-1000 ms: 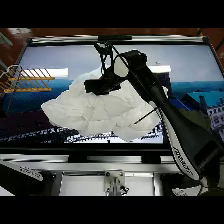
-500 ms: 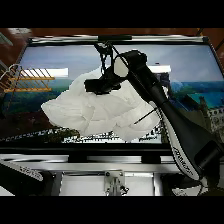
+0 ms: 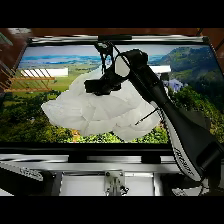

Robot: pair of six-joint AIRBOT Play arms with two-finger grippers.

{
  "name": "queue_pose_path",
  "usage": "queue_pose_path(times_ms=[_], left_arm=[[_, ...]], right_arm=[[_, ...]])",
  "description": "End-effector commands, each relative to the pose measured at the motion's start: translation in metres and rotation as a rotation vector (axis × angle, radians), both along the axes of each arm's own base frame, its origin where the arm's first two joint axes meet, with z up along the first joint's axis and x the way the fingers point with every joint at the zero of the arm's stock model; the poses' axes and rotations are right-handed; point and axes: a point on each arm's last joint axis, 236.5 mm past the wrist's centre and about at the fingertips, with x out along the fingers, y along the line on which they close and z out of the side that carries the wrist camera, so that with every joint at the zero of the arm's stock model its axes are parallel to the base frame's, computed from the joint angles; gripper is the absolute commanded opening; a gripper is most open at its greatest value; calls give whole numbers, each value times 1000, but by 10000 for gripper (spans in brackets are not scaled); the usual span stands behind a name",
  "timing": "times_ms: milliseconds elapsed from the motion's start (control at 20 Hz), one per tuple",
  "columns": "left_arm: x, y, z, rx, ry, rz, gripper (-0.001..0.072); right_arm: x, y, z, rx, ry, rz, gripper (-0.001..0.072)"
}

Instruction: Fold the shirts.

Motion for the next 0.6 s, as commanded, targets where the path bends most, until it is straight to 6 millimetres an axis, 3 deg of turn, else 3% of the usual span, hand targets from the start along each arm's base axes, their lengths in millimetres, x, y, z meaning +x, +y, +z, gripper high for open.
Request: queue_pose_path(times_ms=[0, 100, 200, 300, 400, 550], left_arm=[[9, 8, 75, 93, -163, 139, 38], [30, -23, 118, 30, -297, 183, 38], [55, -80, 162, -41, -410, 94, 37], [64, -142, 195, -42, -443, -35, 37], [58, -207, 219, -32, -427, -178, 37], [13, -292, 223, -47, -261, -379, 36]], right_arm=[[-6, -15, 9, -40, -13, 0, 59], [-1, -42, 15, -138, -81, -5, 59], [3, -72, 22, -240, -125, -39, 59], [9, -84, 30, -239, -142, -72, 59], [16, -95, 31, -214, -113, -103, 59], [25, -112, 31, -205, -91, -124, 59]])
